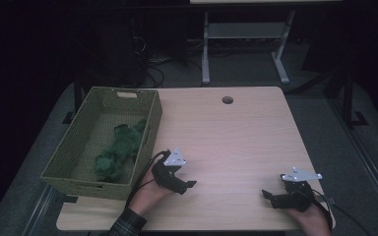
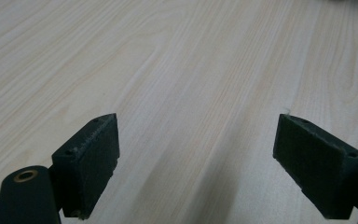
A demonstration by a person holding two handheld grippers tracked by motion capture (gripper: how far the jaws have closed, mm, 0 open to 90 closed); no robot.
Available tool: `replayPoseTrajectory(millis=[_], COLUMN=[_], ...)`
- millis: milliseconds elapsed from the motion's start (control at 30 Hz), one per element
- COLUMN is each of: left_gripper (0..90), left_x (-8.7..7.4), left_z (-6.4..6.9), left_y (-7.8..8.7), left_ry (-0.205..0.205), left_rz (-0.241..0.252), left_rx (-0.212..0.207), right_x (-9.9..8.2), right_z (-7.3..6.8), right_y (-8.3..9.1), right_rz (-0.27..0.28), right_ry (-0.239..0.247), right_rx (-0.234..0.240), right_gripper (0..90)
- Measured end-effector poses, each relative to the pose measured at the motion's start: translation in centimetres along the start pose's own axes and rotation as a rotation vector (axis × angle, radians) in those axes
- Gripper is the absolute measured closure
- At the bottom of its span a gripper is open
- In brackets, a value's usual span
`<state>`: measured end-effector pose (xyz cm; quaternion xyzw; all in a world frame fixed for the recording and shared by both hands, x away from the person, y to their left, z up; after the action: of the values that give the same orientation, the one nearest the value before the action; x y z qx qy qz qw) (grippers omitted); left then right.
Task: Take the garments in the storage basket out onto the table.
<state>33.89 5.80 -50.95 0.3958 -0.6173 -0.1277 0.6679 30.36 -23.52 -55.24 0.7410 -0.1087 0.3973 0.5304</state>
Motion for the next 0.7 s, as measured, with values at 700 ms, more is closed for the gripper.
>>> replayPoseTrajectory(millis=[700], left_gripper=[13.8], left_x=[2.6], left_z=[-0.1], left_y=[2.5], left_ry=[-0.016], left_rz=[0.02], left_rx=[-0.01], right_x=[0.1], right_z=[0.0], right_y=[-0.1], right_rz=[-0.003], right_ry=[0.002], right_rx=[0.001], right_gripper=[7.1])
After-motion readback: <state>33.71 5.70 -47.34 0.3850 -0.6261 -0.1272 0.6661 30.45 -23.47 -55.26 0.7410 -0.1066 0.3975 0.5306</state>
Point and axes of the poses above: each handheld gripper's, and its own axes: y roughly backward along the jaws, x roughly out of its top, z roughly to its right, the point moved 10 cm from there along -y, roughly forward along the jaws, and after that the axes turned 7 degrees about -y, right-handed, at the moved point
